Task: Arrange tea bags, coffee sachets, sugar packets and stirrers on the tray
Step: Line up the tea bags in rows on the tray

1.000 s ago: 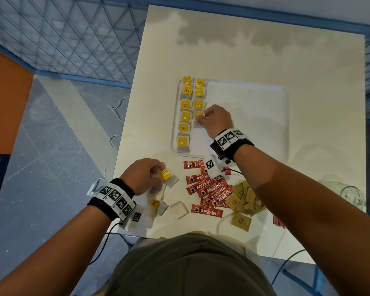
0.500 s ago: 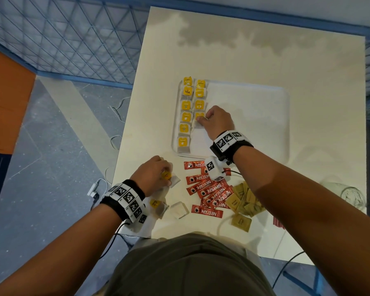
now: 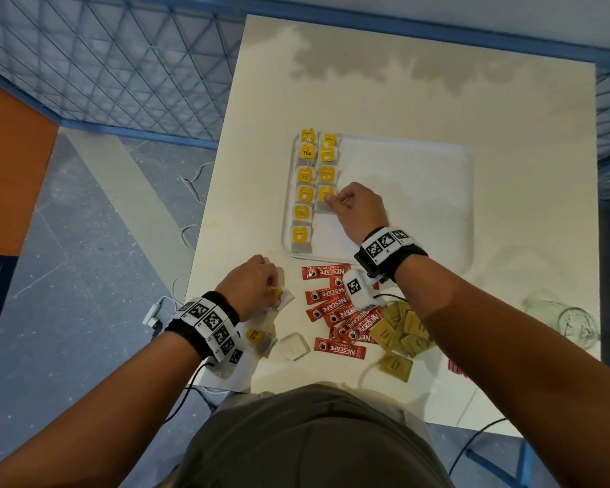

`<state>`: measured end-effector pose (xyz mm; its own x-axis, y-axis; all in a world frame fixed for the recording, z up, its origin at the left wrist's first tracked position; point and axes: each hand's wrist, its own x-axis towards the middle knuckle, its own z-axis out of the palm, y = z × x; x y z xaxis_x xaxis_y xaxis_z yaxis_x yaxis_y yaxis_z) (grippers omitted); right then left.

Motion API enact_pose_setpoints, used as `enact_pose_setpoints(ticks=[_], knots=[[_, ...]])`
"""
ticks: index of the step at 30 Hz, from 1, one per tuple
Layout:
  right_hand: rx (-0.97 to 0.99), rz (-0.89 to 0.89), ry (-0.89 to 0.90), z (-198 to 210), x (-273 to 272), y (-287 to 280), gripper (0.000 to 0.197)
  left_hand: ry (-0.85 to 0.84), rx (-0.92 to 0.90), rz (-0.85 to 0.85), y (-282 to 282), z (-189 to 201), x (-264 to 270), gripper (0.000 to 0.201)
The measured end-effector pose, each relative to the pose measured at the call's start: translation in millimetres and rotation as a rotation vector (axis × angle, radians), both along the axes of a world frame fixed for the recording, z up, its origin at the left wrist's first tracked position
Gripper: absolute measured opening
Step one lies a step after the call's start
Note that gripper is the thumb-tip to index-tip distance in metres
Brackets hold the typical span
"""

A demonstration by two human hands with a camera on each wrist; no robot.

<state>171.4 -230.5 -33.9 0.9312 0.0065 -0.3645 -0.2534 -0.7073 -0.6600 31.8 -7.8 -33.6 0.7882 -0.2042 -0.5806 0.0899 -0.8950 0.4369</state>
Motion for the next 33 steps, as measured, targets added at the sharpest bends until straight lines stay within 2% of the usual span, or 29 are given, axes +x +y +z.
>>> enact_pose_setpoints(ticks=[4, 8, 10, 14, 17, 24, 29, 33], knots=[[0.094, 0.12, 0.023, 17, -28, -3, 0.021, 0.012, 0.014, -0.028, 2, 4, 1, 0.016], [0.15, 0.319, 0.113, 21, -65, 0, 0.008, 0.047, -0.129, 0.069, 6, 6, 3, 0.018], [0.169, 0.398, 0.142, 17, -81, 3, 0.009, 0.067, -0.222, 0.121, 9, 7, 4, 0.02], [0.153, 0.575, 0.121, 8, -105, 11, 0.025, 0.083, -0.379, 0.166, 13, 11, 4, 0.015], [0.157, 0.65, 0.093, 7, -115, 18, 0.021, 0.101, -0.49, 0.227, 14, 15, 6, 0.012], [0.175, 0.607, 0.019, 10, -109, 24, 0.015, 0.091, -0.593, 0.341, 19, 23, 5, 0.019], [0.218, 0.503, 0.001, 24, -91, 20, 0.019, 0.049, -0.461, 0.297, 26, 19, -4, 0.025], [0.249, 0.371, -0.014, 29, -69, 13, 0.015, 0.019, -0.258, 0.213, 33, 10, -15, 0.035]])
